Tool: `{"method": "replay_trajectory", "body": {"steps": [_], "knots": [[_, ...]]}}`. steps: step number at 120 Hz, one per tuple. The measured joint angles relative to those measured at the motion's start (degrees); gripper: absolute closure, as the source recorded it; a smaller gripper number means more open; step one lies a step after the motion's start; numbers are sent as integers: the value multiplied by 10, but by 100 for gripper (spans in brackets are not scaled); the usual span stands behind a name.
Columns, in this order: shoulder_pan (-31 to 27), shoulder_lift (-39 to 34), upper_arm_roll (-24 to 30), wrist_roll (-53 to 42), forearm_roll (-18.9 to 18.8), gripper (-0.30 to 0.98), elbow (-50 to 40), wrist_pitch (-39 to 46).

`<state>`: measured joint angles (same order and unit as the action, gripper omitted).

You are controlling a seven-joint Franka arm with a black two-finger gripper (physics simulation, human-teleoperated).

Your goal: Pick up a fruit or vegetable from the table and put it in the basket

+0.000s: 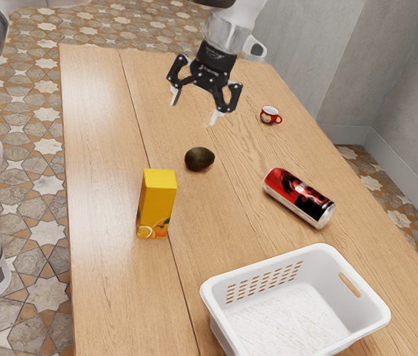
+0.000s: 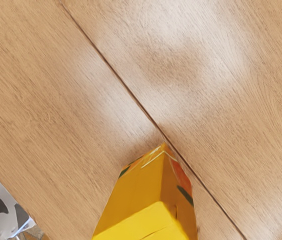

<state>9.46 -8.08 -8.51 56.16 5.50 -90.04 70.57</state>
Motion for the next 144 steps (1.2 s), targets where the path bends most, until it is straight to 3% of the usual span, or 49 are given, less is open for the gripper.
{"method": "replay_trajectory", "body": {"steps": [22, 36, 50, 62, 74, 91, 109, 126, 144], "knots": [[7, -4, -8, 209, 4, 0, -2, 112], [52, -37, -13, 247, -13, 0, -4, 128], [39, -31, -59, 122, -39, 0, -3, 133], [67, -14, -63, -20, -79, 0, 10, 136], [66, -39, -67, -145, -99, 0, -40, 141], [-57, -96, -18, -308, -69, 0, -162, 172], [-91, -100, 0, -452, -54, 0, -227, 226], [-100, -76, -1, -561, -48, 0, -242, 267], [-147, -60, -8, -653, -46, 0, -255, 291]]}}
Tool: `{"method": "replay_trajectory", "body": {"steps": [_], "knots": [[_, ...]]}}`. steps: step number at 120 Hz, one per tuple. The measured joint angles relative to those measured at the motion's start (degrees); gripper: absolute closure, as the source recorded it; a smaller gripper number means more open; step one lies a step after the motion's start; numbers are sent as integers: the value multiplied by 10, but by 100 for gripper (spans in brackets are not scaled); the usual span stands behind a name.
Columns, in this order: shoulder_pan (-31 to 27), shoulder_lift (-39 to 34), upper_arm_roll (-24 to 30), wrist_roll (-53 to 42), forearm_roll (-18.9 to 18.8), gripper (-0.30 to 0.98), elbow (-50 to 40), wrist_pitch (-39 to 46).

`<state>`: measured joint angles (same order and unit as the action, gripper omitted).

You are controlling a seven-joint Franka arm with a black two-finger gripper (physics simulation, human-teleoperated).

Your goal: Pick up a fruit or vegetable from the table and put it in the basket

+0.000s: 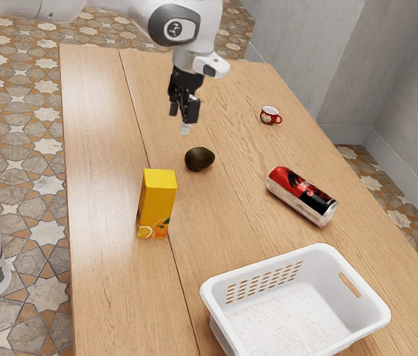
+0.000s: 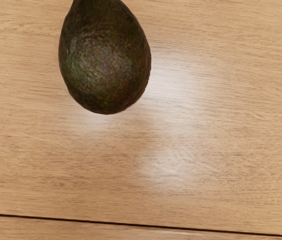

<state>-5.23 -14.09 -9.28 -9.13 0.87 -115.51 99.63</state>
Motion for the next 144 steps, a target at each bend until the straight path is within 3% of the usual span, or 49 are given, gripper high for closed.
{"method": "replay_trajectory", "body": {"steps": [22, 64, 144], "knots": [[-34, 55, -6, -85, 1, 0, 6, 26], [-21, 93, -5, -187, 32, 0, 24, 86], [-58, 148, -5, -120, 79, 0, 13, 125]]}}
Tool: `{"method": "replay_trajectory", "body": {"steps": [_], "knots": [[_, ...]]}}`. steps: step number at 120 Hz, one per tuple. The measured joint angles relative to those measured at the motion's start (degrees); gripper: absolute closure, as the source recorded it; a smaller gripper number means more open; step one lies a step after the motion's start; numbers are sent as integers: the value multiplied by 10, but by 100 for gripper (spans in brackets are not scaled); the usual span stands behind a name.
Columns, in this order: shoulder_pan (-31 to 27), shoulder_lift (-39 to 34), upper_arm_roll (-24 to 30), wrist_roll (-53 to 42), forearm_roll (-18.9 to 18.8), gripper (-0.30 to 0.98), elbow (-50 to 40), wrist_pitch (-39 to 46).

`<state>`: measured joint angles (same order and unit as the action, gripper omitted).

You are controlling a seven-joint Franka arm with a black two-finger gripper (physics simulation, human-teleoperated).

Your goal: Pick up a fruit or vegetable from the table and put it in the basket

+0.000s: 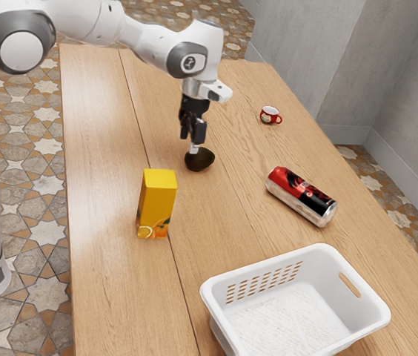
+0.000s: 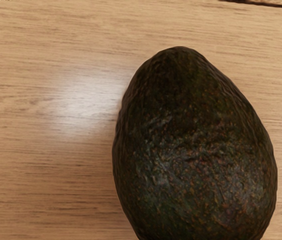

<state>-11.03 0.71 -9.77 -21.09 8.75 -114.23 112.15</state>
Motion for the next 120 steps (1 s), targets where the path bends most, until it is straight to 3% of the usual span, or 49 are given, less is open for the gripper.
{"method": "replay_trajectory", "body": {"steps": [48, 120], "knots": [[55, 19, 2, 16, 20, 0, 11, 46], [50, 37, 3, 26, 35, 0, 3, 71]]}}
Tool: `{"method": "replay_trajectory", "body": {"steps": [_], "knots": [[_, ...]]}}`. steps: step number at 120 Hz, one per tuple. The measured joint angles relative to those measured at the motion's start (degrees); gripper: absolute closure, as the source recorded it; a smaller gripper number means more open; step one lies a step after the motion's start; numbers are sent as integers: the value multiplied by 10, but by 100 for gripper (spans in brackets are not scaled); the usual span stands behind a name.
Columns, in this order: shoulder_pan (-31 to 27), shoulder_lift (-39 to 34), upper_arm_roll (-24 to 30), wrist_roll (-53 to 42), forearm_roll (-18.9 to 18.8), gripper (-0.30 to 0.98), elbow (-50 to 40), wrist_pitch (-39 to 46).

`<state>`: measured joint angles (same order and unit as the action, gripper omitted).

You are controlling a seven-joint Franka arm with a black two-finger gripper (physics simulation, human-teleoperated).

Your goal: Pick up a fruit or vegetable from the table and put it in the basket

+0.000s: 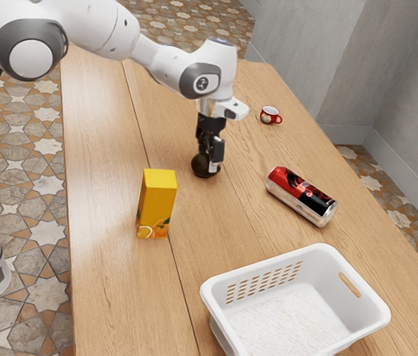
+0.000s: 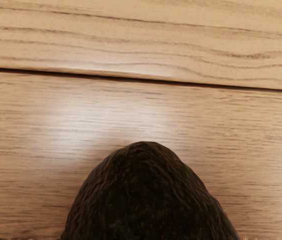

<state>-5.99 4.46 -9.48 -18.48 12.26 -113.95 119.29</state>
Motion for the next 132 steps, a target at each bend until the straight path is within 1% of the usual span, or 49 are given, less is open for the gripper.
{"method": "replay_trajectory", "body": {"steps": [8, 17, 25, 34, 51, 66, 73, 78, 84, 96, 106, 117, 124, 132], "knots": [[-2, 1, 0, 1, 0, 2, -3, 1], [-2, 1, 0, 1, 1, 13, -4, 3], [1, 1, 0, 2, 1, 25, -4, 7], [3, 2, 0, 4, 0, 31, -4, 13], [7, -7, 0, 8, 1, 33, -2, 22], [19, -61, -1, 12, -4, 34, 11, 29], [30, -75, 0, 13, -4, 34, 36, 31], [51, -77, 1, 15, -5, 33, 57, 33], [88, -78, 7, 19, -5, 34, 80, 34], [191, -64, 24, 31, -5, 34, 120, 40], [281, -36, 34, 46, -5, 34, 146, 51], [360, -11, 53, 65, -5, 34, 164, 63], [381, 9, 58, 76, -5, 35, 178, 71], [358, 18, 60, 88, -4, 35, 183, 79]]}}
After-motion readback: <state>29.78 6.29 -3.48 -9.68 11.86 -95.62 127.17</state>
